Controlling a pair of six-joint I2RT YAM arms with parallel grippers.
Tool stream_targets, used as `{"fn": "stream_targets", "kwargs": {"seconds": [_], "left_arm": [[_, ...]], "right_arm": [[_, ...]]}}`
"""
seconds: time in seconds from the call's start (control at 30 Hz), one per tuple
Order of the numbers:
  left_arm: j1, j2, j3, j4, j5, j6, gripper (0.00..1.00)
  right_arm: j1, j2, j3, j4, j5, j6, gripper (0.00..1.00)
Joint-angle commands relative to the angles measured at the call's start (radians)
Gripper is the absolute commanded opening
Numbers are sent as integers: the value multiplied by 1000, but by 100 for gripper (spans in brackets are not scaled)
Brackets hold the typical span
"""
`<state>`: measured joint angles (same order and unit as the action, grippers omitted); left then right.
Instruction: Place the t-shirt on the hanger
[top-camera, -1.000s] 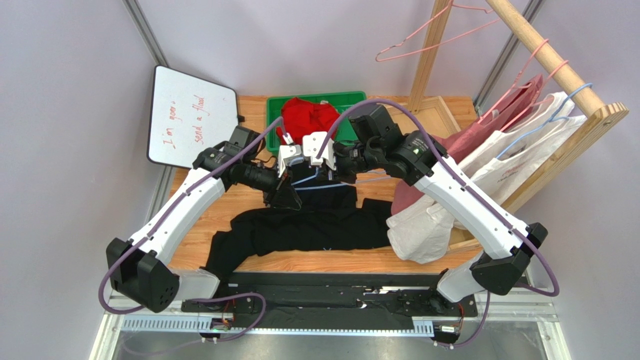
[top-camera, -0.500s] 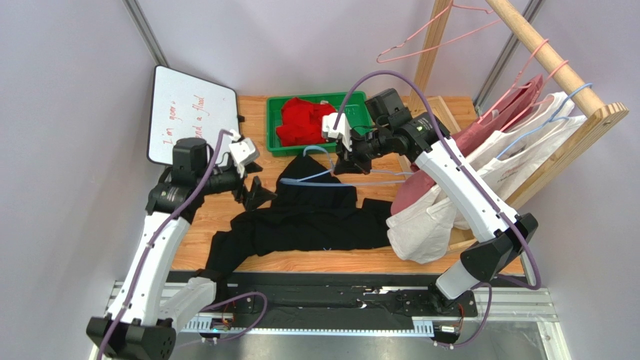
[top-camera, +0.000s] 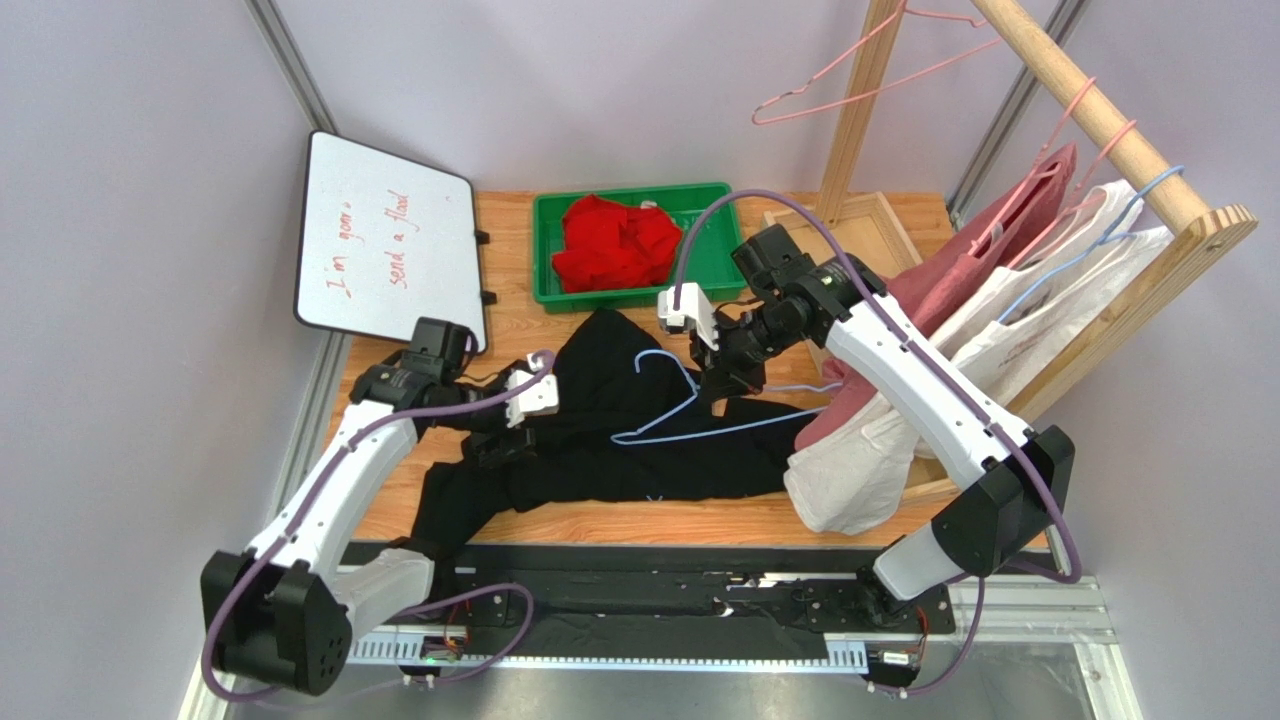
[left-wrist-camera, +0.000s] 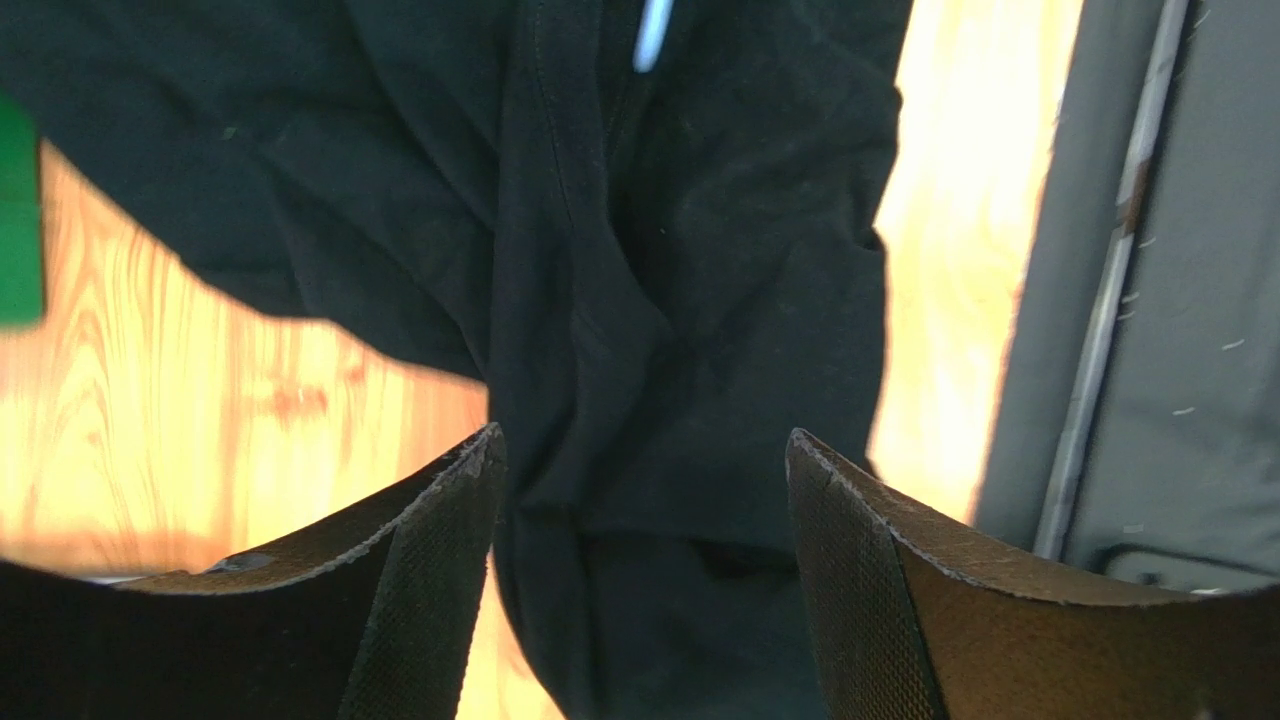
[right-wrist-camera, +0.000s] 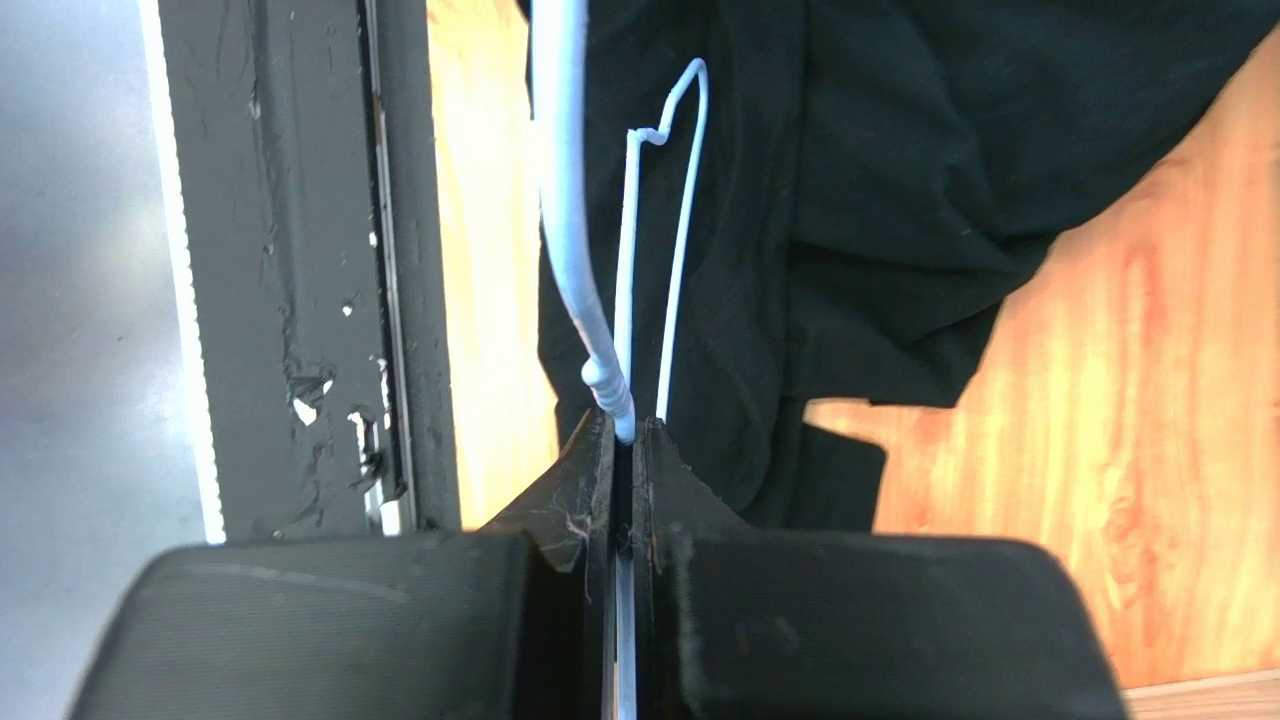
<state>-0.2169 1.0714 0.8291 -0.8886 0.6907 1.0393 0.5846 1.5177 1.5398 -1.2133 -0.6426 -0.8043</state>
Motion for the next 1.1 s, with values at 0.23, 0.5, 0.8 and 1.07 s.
{"fn": "stream_targets", "kwargs": {"seconds": [0.23,0.5,0.8,1.07], "left_arm": [[-110,211,1,138,-92,229,70],[-105,312,77,151,-114,162,20],[-81,369,189,80,-65,104,0],[-67,403,248,34,-39,93,0]], "right_arm": [[3,-25,19,124,-60,17,0],[1,-22,23,120,-107,-7,0],[8,22,52,188,-101,-19,0],[8,68,75,239,-97,-18,0]]}}
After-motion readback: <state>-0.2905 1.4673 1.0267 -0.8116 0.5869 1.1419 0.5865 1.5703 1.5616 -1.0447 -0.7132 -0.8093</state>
